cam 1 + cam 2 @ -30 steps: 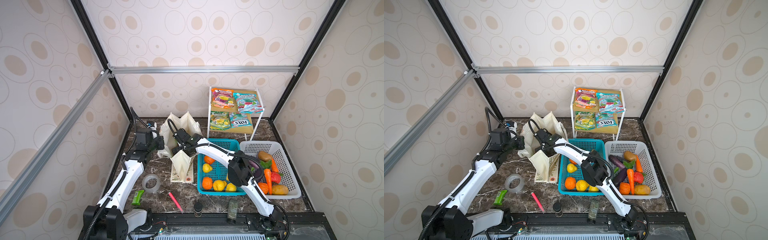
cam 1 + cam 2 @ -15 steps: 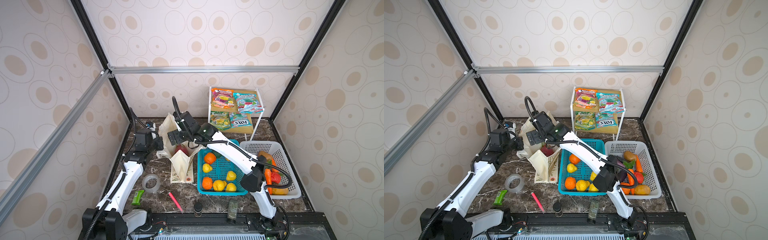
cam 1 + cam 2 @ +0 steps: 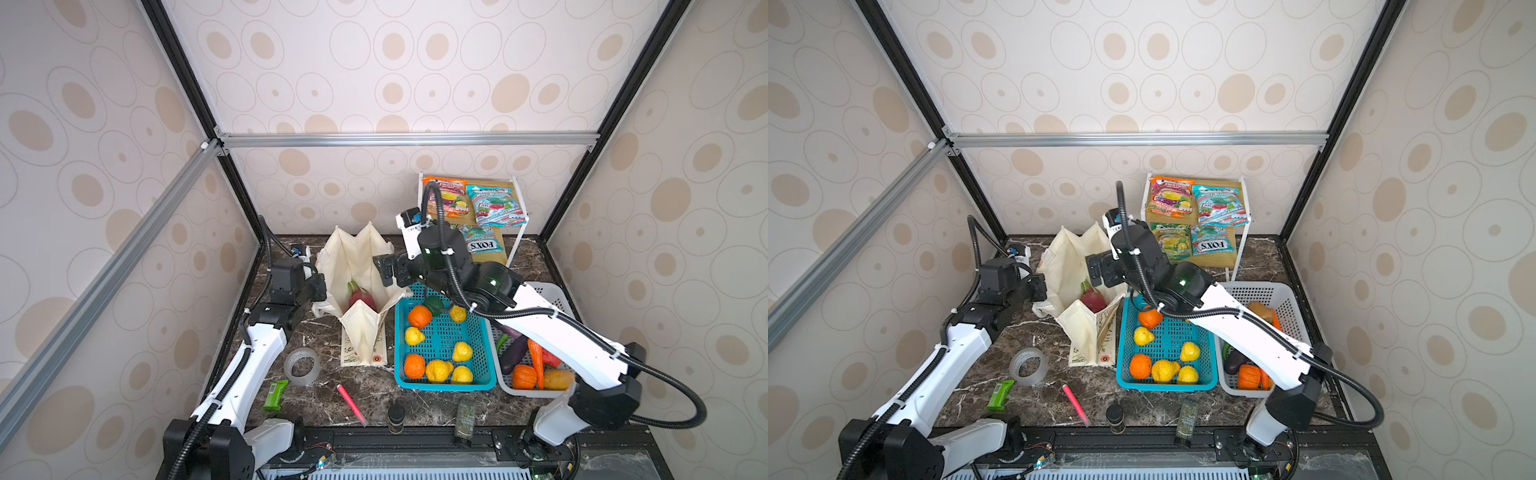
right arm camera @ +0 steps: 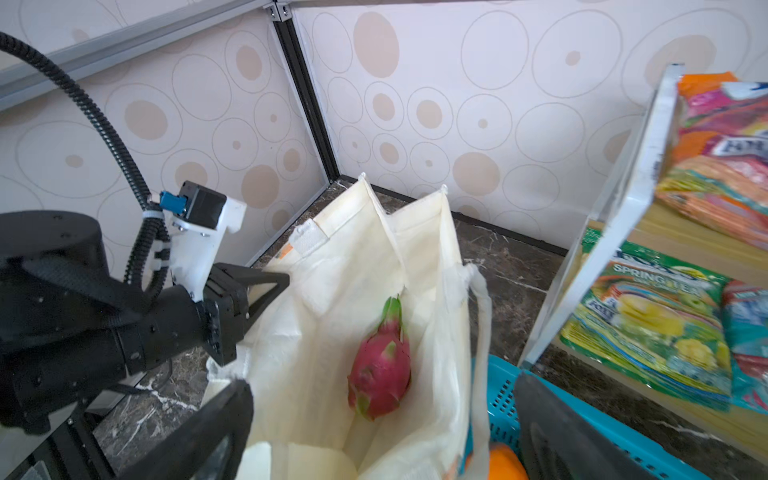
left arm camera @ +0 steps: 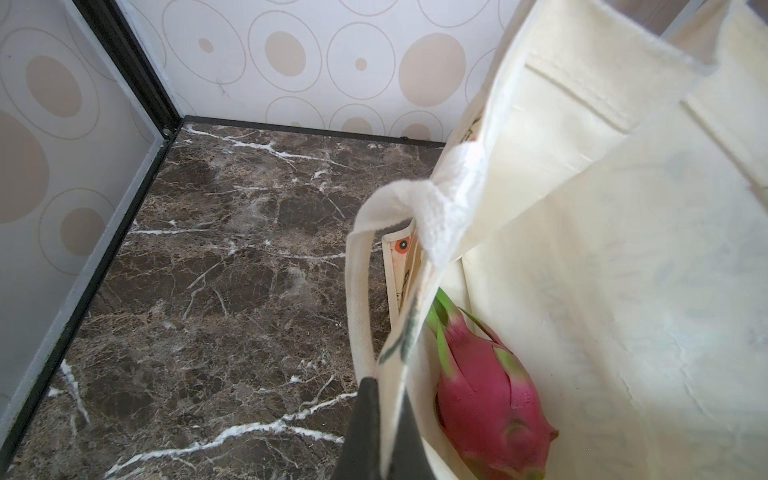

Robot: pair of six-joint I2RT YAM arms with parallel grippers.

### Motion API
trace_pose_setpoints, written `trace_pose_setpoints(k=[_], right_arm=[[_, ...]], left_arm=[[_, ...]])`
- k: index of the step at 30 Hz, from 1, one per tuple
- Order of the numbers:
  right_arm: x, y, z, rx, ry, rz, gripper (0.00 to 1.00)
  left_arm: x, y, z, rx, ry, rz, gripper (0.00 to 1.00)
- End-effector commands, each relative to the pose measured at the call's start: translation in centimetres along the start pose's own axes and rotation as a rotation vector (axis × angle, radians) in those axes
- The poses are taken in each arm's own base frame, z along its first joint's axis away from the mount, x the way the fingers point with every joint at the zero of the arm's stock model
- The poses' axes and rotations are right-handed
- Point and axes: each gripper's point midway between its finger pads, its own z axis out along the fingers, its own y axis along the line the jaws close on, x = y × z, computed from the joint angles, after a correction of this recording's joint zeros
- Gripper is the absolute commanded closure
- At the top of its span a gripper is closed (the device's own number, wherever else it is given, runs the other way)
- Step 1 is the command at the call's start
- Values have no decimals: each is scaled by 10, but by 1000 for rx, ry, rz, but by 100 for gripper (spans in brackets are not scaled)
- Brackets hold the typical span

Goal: Place the food into the grocery bag and tie it
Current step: 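Open the right gripper and withdraw it back over the teal basket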

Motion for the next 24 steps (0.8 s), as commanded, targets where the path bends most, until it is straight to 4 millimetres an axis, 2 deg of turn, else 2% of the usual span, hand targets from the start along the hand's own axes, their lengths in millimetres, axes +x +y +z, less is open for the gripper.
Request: trace_pose_setpoints(k=[1, 5, 9, 11, 15, 18, 24], right_arm=[[-5, -23, -16, 30, -88, 28, 0], [28, -67, -32, 28, -41, 137, 0], [76, -117, -42, 139, 7, 218, 0], [99, -132, -45, 170, 39, 238, 0], [139, -145, -39, 165, 114, 266, 0], [168, -152, -27, 155, 167, 328, 0], [219, -148, 8, 126, 300, 389, 0]], left_arm=[[-12, 0, -9, -8, -48, 27, 100], [-11, -2, -9, 6, -46, 29, 100], [-12, -2, -12, 11, -69, 33, 100], [-12, 1, -12, -4, -76, 30, 100], [-14, 3, -13, -15, -83, 27, 100], [-12, 2, -11, -11, -77, 24, 100], [-15, 5, -13, -26, -97, 27, 100]])
